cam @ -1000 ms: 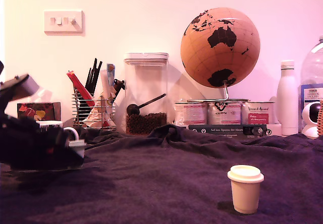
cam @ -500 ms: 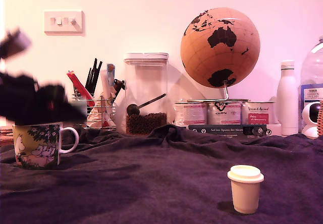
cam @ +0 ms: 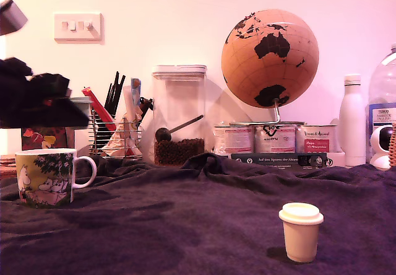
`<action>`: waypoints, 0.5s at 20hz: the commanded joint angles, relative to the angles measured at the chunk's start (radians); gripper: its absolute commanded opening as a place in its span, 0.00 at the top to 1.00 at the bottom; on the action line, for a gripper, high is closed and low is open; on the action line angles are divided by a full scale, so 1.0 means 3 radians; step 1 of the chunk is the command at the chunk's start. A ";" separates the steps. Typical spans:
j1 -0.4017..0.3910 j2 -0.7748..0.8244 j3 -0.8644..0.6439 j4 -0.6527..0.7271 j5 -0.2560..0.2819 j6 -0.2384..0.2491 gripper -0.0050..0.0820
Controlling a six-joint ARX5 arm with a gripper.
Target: Pick up the coffee capsules on the table and drop them inside the coffee cup
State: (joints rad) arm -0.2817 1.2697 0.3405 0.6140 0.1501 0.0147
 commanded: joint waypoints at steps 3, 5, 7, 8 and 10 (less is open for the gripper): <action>0.0251 -0.0075 0.0000 -0.0084 -0.0043 0.0045 0.80; 0.0392 -0.0094 0.0000 -0.0080 -0.0042 0.0043 0.80; 0.0502 -0.0094 0.0000 -0.0106 -0.0017 0.0042 0.80; 0.0544 -0.0094 0.0000 -0.0146 0.0008 0.0042 0.80; 0.0586 -0.0094 0.0000 -0.0230 0.0017 0.0042 0.80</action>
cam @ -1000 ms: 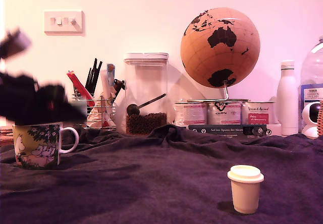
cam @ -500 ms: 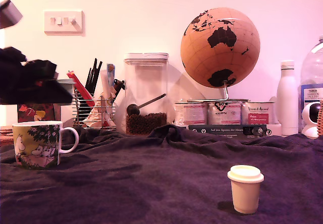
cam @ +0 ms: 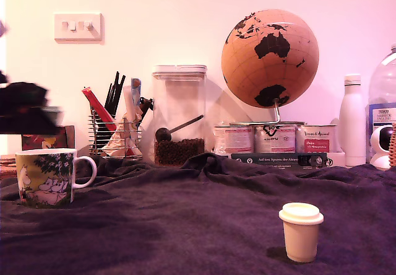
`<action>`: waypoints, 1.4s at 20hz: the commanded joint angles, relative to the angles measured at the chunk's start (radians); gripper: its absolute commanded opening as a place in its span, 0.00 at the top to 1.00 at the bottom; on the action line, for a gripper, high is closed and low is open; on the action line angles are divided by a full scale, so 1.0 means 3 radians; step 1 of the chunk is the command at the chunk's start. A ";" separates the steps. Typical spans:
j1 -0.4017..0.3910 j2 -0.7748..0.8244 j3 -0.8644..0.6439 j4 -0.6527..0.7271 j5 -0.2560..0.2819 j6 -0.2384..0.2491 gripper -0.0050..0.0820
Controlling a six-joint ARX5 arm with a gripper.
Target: Pick up the coffee capsules on the table and drop them inside the coffee cup
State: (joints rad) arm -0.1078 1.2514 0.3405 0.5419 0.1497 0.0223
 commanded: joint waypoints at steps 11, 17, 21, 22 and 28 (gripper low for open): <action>0.0010 -0.0033 0.0003 0.0013 0.0103 0.0015 0.80; 0.0010 -0.0032 0.0234 -0.0281 0.0290 -0.0051 0.80; 0.0010 -0.0013 0.0646 -0.0885 0.0348 -0.0048 0.80; 0.0010 0.0000 0.0749 -0.1030 0.0348 -0.0048 0.80; 0.0010 0.0195 0.1371 -0.1920 0.0348 -0.0046 0.80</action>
State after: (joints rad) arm -0.1074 1.2858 0.7391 -0.0204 0.2531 0.0090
